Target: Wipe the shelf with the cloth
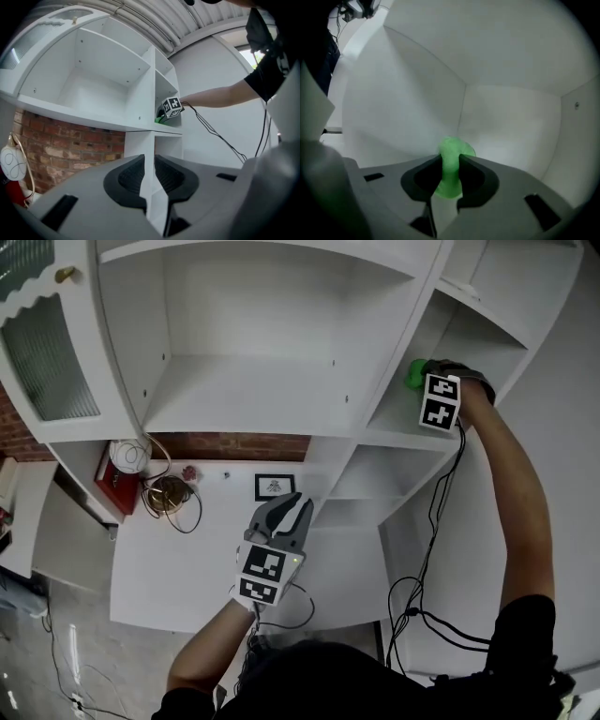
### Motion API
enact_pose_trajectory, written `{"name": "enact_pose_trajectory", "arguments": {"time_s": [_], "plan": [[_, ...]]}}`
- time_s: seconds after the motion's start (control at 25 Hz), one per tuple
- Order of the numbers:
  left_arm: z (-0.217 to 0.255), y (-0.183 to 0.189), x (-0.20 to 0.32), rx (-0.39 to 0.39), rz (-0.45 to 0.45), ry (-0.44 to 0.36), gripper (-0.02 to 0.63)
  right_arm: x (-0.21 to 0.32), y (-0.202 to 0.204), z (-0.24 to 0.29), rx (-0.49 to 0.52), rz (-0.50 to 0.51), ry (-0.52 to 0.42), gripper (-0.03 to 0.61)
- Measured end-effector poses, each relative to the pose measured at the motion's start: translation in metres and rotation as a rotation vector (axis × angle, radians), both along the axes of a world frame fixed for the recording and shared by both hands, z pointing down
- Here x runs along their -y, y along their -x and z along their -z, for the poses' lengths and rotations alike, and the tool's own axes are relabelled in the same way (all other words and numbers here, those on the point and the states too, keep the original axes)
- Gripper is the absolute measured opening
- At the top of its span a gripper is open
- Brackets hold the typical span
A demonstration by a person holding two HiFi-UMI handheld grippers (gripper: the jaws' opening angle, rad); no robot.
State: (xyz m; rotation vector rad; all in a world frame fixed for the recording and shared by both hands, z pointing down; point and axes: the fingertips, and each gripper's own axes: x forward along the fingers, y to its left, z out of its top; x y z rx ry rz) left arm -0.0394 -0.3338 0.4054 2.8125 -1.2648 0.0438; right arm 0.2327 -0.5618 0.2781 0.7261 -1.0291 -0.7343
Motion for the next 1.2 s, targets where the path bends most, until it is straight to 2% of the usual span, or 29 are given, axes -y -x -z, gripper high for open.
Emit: {"name": "enact_pose_trajectory", "arguments": {"time_s": [0.12,0.2,0.4,0.68,1.0,1.2], "plan": [[-0.006,0.022,0.001,0.045,0.056,-0.013,0.069,0.021,-0.022,-0.016,-0.061,-0.075,0.035,0.089],[-0.009,0.035,0.002,0.072,0.09,-0.021,0.069,0.029,-0.031,-0.022,-0.065,-0.114,0.048,0.089],[-0.013,0.044,0.011,0.061,0.108,-0.006,0.069,0.032,-0.033,-0.03,-0.108,-0.132,0.089,0.089],[-0.013,0.018,0.015,0.051,0.05,-0.005,0.069,0.013,-0.038,-0.037,-0.09,-0.129,0.134,0.089],[-0.008,-0.018,0.009,0.051,-0.046,-0.017,0.069,-0.031,-0.039,-0.037,-0.11,-0.152,0.18,0.087],[-0.004,-0.042,0.001,0.044,-0.11,-0.025,0.069,-0.06,-0.038,-0.038,-0.083,-0.173,0.2,0.089]]}}
